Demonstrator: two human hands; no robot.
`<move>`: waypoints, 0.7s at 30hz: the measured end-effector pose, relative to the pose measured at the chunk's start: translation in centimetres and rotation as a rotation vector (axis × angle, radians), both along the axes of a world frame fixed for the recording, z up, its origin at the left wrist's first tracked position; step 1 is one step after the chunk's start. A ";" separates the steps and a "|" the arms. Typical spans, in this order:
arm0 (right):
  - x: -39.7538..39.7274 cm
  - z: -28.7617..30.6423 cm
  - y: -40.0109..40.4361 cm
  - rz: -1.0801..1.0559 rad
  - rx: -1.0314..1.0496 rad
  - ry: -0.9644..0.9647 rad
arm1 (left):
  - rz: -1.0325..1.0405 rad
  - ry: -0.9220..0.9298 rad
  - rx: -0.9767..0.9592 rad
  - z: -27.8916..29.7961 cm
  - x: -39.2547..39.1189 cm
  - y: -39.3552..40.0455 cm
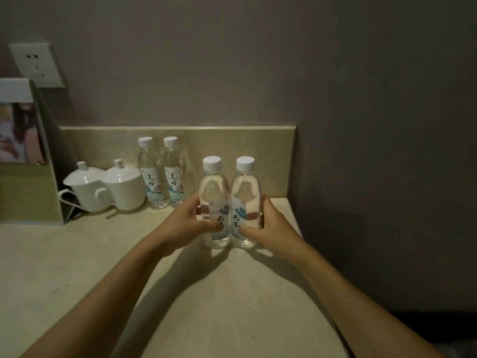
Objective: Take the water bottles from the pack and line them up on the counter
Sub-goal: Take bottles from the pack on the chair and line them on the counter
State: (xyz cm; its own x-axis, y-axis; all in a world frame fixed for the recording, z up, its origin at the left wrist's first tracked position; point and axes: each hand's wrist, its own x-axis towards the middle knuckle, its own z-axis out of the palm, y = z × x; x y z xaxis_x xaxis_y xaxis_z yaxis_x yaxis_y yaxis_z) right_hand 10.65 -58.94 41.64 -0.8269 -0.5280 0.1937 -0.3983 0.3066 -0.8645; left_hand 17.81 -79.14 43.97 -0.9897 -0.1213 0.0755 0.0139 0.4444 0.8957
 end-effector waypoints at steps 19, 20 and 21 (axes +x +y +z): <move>0.7 0.3 -5.1 -0.212 0.088 0.069 | 0.175 0.293 -0.172 -2.0 -2.2 -2.5; 0.8 0.1 -5.5 -0.228 0.075 0.064 | 0.187 0.300 -0.178 -2.0 -2.0 -2.5; 0.8 -0.1 -5.7 -0.254 0.066 0.062 | 0.194 0.312 -0.188 -2.0 -1.8 -2.4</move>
